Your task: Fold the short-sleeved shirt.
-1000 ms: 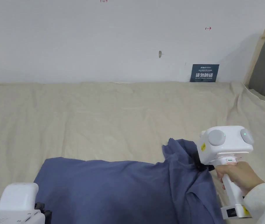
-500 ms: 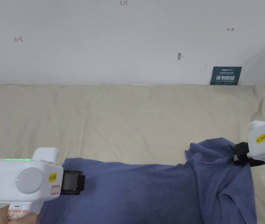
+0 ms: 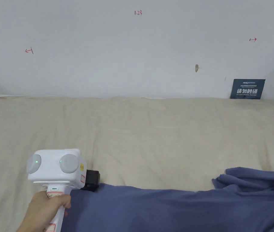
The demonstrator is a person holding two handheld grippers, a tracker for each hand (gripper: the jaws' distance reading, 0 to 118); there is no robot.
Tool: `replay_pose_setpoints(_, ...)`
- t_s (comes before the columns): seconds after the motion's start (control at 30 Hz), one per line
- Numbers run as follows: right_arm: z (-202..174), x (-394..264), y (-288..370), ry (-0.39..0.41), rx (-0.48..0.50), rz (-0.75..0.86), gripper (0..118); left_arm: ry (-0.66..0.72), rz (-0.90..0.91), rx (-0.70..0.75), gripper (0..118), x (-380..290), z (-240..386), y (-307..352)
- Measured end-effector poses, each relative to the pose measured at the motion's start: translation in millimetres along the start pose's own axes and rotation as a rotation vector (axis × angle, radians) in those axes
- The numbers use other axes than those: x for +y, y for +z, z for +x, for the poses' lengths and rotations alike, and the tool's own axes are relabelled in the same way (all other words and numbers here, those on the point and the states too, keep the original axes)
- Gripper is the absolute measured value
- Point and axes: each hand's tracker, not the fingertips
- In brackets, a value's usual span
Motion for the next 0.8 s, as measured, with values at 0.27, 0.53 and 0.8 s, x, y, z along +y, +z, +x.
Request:
replay_pose_setpoints(0.27,3.4,-0.4,-14.1,-0.062,0.033,-0.014,3,-0.124,0.009,0.078,9,-8.0,13.9,15.5)
replay_pose_setpoints(0.53,-3.5,9.9,24.2,-0.051,0.077,0.027,3,-0.106,0.062,0.023,7,-6.9,-0.6,65.1)
replay_pose_setpoints(0.8,-11.6,19.9,105.1,-0.049,0.101,0.127,3,-0.102,0.232,-0.005,7,-10.2,-13.4,174.5)
